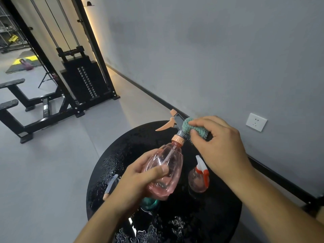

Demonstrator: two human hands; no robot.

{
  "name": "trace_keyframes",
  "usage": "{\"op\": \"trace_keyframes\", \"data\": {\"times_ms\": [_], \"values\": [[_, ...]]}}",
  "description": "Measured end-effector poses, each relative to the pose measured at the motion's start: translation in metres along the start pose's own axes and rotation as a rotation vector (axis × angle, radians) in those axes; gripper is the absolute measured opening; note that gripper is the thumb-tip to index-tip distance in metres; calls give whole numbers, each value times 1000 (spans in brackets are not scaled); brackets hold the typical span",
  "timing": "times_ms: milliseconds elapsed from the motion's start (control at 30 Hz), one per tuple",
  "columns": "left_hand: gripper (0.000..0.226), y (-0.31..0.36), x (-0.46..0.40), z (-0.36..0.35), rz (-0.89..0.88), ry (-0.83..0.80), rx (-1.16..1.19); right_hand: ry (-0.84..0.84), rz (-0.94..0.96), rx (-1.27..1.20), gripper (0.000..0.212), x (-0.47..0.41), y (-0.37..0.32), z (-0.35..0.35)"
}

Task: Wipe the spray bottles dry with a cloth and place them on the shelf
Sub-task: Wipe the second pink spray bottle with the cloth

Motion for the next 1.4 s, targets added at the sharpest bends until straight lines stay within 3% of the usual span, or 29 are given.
{"op": "trace_keyframes", "data": {"times_ms": [467,600,667,967,1133,1300,1400], "values": [[50,-2,2,-7,-6,-32,-101,-21,20,15,26,-3,0,1],[62,2,-1,1,-17,-1,-64,4,-33,59,22,-8,8,7],[57,5,-1,0,-24,-5,-69,9,-16,53,22,-6,6,7],[46,2,3,-7,-34,20,-156,-169,106,6,27,15,-11,-20],[47,7,2,-5,-39,23,-146,-66,36,22,28,5,-1,-9],[46,4,4,-9,-33,13,-153,-196,110,-28,28,24,-16,-25],[50,4,2,-2,-24,47,-111,-90,57,26,27,10,-6,-15]]}}
Point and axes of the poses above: each hand's wrist, its own x-axis away from the middle knuckle, its own z-axis out of the back of the hand, y = z × x, the point moved 6 cm from there along -x, towards the middle knuckle, and after that the axes turned 13 degrees about y, right-handed, at the moved point
